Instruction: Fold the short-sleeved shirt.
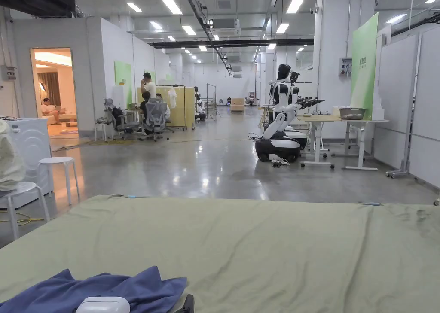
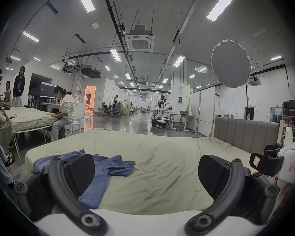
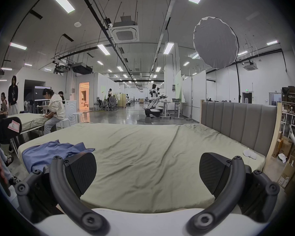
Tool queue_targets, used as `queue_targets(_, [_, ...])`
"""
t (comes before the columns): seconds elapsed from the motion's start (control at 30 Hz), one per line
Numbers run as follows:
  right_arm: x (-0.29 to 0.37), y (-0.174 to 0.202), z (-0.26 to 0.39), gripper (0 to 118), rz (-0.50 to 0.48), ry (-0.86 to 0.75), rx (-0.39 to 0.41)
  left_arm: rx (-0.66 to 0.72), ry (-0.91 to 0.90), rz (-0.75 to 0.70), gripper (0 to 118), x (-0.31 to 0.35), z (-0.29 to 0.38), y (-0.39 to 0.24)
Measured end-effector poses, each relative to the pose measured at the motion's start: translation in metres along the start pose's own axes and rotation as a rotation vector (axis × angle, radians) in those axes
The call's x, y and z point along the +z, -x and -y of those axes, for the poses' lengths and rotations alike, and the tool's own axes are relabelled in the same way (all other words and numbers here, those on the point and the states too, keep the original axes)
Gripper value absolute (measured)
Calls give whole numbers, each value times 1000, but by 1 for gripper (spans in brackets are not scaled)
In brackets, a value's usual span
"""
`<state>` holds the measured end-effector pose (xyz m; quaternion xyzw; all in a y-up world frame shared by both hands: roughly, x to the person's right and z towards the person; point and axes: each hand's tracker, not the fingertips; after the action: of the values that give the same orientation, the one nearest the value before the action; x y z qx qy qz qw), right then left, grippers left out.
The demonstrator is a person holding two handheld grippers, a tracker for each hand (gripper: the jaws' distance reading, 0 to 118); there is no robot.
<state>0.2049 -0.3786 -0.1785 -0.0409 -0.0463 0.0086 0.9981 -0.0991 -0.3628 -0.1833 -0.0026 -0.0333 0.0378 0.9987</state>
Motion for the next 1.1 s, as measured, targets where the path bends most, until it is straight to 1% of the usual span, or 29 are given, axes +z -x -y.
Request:
queue_targets(0.63, [-2, -2, -3, 118, -3, 8, -29, 8, 15, -4, 118, -4, -1, 1])
queue_targets(0.87, [-2, -1, -3, 118, -7, 8, -25, 5, 23, -2, 118, -4, 0, 0])
queue_targets(0.93, [-2, -1, -2, 118, -9, 5, -8, -4, 26, 0, 118, -5, -1, -1])
queue_targets(0.97, [-1, 2, -2, 118, -1, -6, 40, -37, 27, -7, 118, -5, -2, -2])
queue_targets(1.0, [0, 7, -1, 118, 27, -29, 134, -118, 25, -35, 118, -6, -3, -7])
queue_targets(1.03, [1, 16, 1, 118, 51, -62, 272, -289, 21, -66, 118, -6, -2, -15])
queue_targets(1.07, [2, 26, 6, 118, 73, -101, 464, -501, -8, -94, 118, -6, 5, -27])
queue_targets(1.1, [3, 37, 15, 118, 102, -155, 701, -741, -44, -133, 118, -6, 15, -38])
